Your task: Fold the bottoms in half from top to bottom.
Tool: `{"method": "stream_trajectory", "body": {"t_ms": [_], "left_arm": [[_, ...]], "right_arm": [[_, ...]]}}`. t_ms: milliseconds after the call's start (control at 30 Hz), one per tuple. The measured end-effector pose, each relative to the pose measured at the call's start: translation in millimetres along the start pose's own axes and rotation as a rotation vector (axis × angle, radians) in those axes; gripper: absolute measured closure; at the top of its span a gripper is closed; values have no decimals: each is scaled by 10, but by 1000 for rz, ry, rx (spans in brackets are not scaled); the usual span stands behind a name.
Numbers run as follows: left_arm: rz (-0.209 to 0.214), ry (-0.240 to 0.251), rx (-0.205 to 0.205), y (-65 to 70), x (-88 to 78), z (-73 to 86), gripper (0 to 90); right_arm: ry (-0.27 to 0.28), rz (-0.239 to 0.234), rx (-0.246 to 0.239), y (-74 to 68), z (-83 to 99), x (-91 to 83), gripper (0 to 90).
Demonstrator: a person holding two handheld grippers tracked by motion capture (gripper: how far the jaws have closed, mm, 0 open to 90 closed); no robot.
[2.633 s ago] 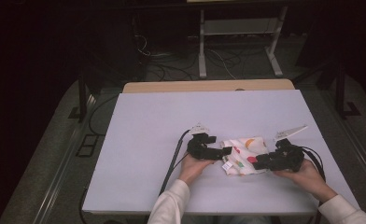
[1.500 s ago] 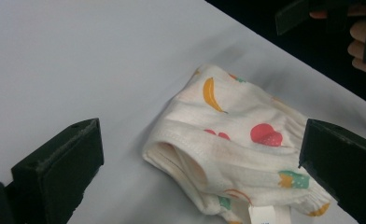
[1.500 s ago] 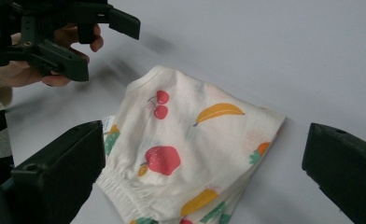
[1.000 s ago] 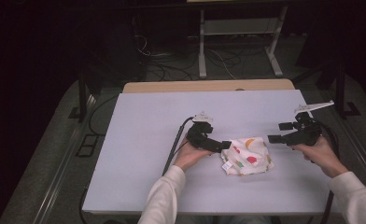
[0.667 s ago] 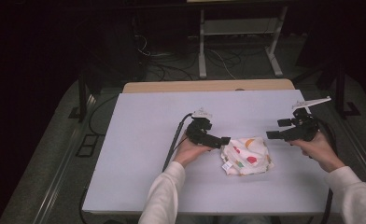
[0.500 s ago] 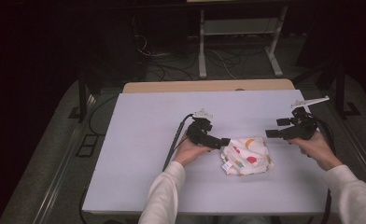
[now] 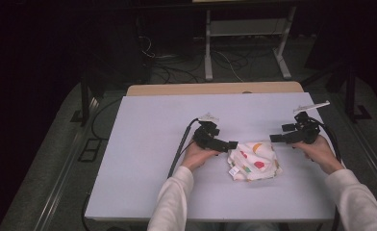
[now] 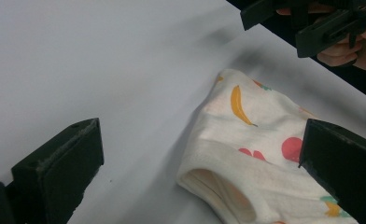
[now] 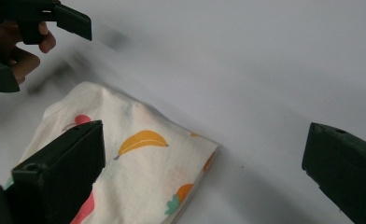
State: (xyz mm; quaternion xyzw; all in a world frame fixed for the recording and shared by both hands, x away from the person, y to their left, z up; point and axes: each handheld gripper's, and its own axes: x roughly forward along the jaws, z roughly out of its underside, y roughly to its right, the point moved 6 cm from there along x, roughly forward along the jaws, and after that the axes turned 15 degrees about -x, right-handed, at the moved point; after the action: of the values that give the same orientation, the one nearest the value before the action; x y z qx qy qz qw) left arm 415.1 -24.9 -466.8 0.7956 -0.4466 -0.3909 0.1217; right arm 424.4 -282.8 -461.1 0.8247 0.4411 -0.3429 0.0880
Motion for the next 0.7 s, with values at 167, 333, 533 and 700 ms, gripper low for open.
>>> {"method": "stream_trajectory", "body": {"t_ms": [167,333,533,700], "left_arm": [[4,-5,5,-42,36,13,0],[-4,-12,-14,-95,61,26,0],[2,-27,-40,-111,91,46,135],[44,-55,-69,-116,109,72,219]], "right_arm": [[-19,-7,13,26,34,61,0],[-38,-14,4,20,51,136,0],[-56,-23,-10,13,65,227,47],[-56,-43,-27,8,78,265,155]]}}
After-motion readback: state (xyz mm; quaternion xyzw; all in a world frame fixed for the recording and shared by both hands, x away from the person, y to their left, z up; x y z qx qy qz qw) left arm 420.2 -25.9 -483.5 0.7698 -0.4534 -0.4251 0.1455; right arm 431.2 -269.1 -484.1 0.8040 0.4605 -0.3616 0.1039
